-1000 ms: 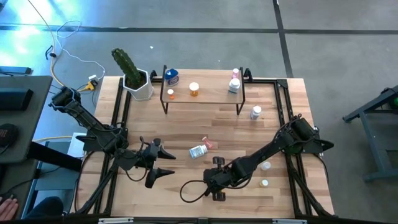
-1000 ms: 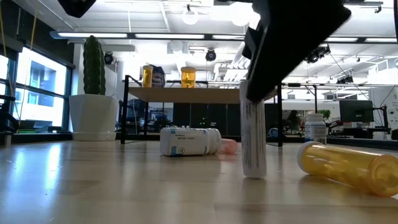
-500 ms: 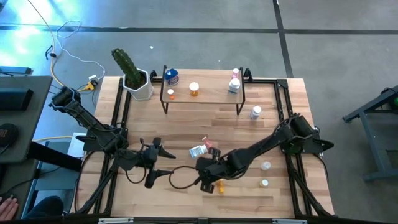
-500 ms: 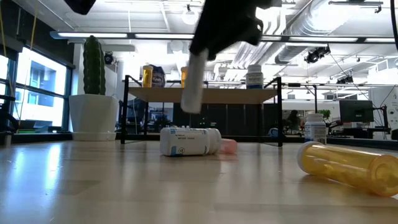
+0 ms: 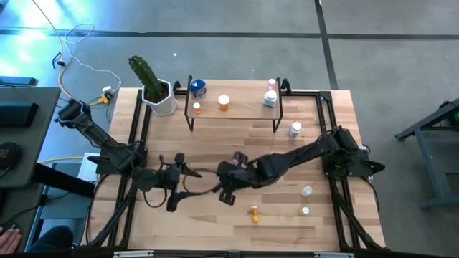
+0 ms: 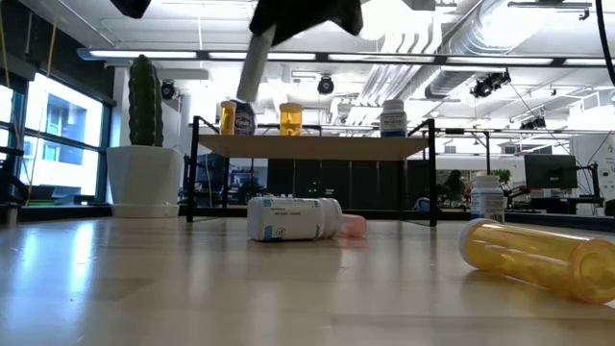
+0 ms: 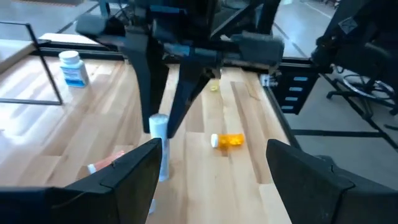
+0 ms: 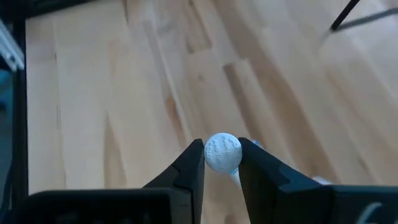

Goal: Pick and place medicine bottles onto shelf by color
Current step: Put the small white pill bottle on the shelf

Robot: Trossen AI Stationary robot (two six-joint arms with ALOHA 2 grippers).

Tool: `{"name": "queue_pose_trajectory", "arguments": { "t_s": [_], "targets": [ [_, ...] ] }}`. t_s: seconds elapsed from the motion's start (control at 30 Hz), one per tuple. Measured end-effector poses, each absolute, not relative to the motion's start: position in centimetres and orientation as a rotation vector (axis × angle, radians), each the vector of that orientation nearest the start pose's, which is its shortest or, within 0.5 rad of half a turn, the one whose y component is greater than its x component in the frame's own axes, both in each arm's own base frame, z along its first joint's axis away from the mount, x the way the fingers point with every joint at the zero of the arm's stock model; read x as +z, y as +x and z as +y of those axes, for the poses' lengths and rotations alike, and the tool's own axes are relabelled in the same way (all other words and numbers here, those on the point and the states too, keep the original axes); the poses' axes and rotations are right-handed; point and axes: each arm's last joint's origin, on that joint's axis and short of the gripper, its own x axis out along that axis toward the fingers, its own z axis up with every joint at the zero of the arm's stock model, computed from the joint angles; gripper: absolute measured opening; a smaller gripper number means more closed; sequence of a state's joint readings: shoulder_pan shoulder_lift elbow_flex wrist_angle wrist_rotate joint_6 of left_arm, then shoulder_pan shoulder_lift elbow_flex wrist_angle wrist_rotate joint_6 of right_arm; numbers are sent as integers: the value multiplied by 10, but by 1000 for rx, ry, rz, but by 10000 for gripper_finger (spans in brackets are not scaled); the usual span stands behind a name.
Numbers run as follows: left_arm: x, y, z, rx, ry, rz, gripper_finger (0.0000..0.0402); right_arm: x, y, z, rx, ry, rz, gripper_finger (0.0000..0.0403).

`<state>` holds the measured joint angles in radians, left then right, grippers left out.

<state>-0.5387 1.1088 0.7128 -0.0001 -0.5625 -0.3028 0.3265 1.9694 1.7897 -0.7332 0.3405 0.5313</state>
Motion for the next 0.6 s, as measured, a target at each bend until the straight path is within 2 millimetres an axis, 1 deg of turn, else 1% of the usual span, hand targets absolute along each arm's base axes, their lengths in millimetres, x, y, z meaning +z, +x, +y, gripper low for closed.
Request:
{"name": "queue_pose_trajectory", "arguments": {
  "t_s": [0.2, 0.33, 0.47, 0.6],
  "targets": [
    [271, 206, -92, 125, -96, 334, 280, 309, 420, 101, -282, 194, 811, 69],
    [275, 204, -81, 163, -95, 332, 280, 325, 421, 77, -313, 168, 815, 69],
    [279, 202, -70, 198, -61, 325, 280, 345, 423, 46, -345, 129, 806, 71],
    [282, 204, -57, 251, -43, 317, 280, 368, 422, 9, -365, 106, 772, 71]
  ]
}}
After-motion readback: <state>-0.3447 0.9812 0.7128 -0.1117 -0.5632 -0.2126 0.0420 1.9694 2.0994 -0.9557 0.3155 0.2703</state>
